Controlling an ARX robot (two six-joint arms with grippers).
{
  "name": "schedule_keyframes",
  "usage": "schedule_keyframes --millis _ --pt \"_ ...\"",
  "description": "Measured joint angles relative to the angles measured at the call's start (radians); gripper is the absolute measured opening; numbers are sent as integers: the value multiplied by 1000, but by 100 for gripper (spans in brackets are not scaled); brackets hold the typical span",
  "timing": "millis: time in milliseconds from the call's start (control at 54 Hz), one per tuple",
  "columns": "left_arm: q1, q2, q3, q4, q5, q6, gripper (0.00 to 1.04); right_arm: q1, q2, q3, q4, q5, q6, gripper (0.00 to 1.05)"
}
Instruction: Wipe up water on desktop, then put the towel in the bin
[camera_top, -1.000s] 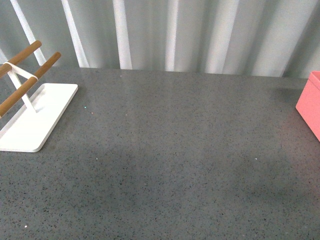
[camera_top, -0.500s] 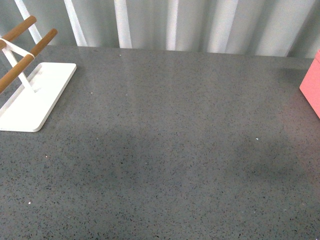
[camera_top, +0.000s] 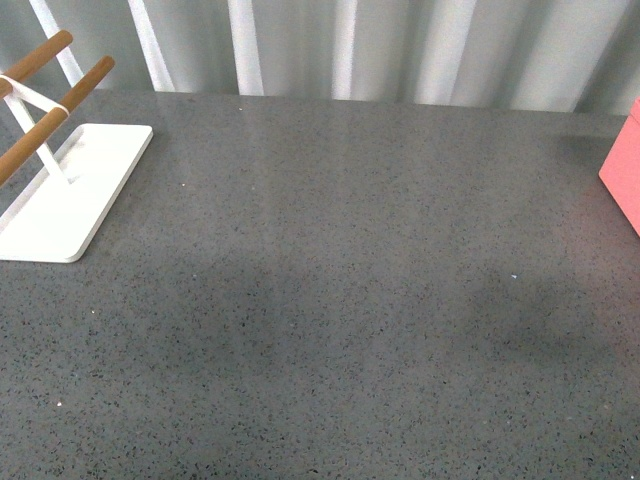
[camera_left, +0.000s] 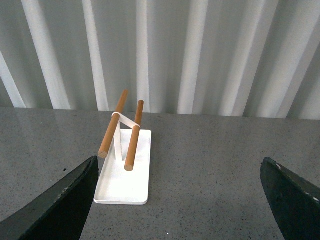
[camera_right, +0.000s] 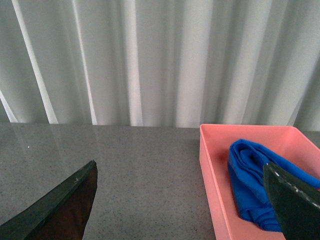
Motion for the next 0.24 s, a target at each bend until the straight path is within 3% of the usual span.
schedule_keyframes --millis 241 --pt "0 0 0 0 0 0 98 0 0 0 0 0 0 98"
